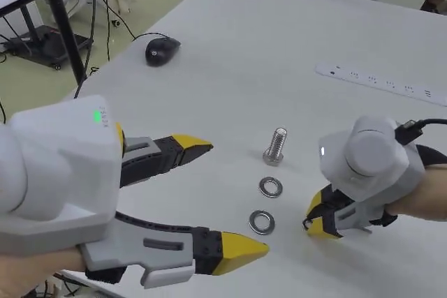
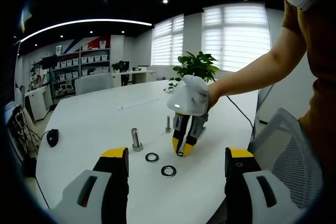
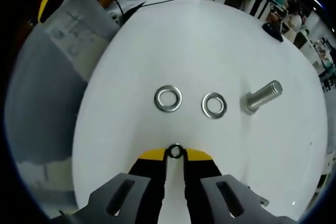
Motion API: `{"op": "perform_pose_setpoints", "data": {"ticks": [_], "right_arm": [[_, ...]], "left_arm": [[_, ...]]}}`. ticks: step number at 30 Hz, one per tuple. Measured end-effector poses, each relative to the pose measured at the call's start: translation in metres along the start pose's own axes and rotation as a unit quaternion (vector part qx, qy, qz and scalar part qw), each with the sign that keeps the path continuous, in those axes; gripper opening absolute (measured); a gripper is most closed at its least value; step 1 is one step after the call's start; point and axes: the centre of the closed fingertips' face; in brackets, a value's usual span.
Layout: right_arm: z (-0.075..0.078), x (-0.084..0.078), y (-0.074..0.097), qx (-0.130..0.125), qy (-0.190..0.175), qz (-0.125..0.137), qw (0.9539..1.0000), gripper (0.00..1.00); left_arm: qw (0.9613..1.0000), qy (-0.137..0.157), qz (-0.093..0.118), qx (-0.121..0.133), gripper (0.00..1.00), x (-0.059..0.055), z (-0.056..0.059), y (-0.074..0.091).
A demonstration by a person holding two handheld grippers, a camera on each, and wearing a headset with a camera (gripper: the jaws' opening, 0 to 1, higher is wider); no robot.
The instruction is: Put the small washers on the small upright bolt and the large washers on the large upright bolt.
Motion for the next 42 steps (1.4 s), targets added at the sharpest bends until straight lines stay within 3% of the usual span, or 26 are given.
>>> {"op": "perform_pose_setpoints", "data": {"ticks": [4,14,22,27,30,42], "right_arm": [[0.005,-0.010,0.015,-0.010,-0.020,0.001,0.9998,0.12],[0.031,-0.041,0.057,-0.064,-0.054,-0.010,0.9965,0.12],[0.048,-0.041,0.080,-0.092,-0.059,-0.009,0.9940,0.12],[0.065,-0.031,0.093,-0.109,-0.050,-0.004,0.9927,0.12],[0.084,-0.032,0.094,-0.118,-0.047,-0.005,0.9919,0.12],[0.091,-0.032,0.089,-0.111,-0.037,-0.016,0.9930,0.12]], "left_arm": [[1.0000,-0.002,-0.001,0.000,0.74,0.001,-0.002,0.001],[0.9999,-0.002,-0.005,-0.010,0.74,-0.002,0.001,-0.005],[0.9999,-0.002,-0.007,-0.014,0.74,-0.003,0.001,-0.007],[0.9998,-0.001,-0.010,-0.016,0.74,-0.004,0.002,-0.008],[0.9998,0.000,-0.010,-0.016,0.74,-0.005,0.002,-0.009],[0.9998,0.001,-0.013,-0.013,0.74,-0.005,-0.003,-0.009]]}}
Point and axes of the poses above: the centre of the closed fingertips' face, and the gripper's own axes: y roughly backward along the fingers, z roughly to its right, x roughly out of its top, and after that the axes turned 12 degrees about z, right-handed
